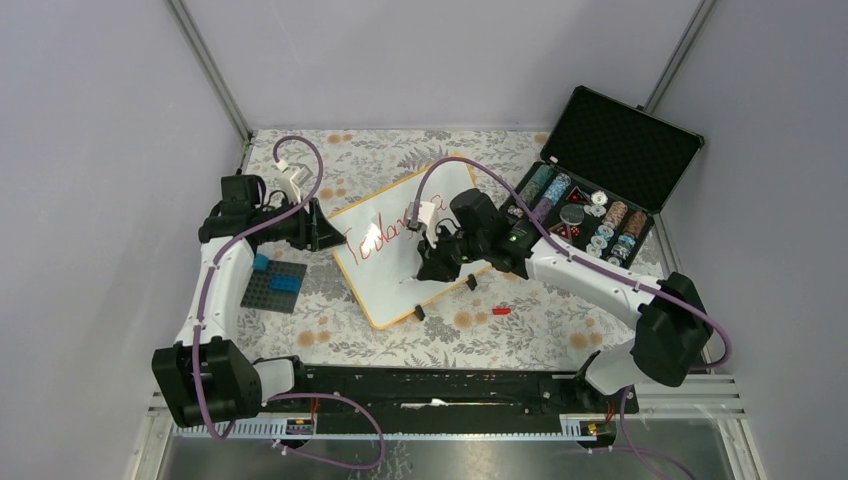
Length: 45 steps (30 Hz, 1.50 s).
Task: Write a sentence on the whiteboard
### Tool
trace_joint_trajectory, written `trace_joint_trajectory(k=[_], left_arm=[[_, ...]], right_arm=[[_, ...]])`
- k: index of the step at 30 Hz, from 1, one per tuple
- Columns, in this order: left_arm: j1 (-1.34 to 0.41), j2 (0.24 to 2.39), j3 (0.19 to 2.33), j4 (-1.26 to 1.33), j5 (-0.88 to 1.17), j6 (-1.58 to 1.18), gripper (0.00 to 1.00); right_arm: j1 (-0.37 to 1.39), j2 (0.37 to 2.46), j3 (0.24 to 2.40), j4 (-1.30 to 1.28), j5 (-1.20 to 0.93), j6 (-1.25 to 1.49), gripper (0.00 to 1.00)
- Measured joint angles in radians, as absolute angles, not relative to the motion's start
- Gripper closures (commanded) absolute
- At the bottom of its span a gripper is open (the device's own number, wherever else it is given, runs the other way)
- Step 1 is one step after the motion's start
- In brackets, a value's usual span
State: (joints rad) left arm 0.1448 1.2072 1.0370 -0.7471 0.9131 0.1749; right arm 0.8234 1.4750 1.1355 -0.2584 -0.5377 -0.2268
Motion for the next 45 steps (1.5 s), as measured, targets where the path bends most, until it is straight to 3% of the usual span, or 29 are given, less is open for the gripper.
trace_joint_trajectory(k=[18,31,45], left_arm=[[0.139,1.207,1.031,-0.746,0.911,0.176,0.64],[0.141,1.207,1.025,-0.739,0.914,0.170,0.83],[0.141,1.207,1.025,-0.739,0.916,0.164,0.89]], right_arm=[[0.850,1.515,1.113,-0.180,-0.347,-0.228,1.00],[0.859,1.537,1.134,-0.183,-0.326,-0.228,1.00],[0.873,1.546,1.142,-0.183,-0.329,-0.239,1.00]])
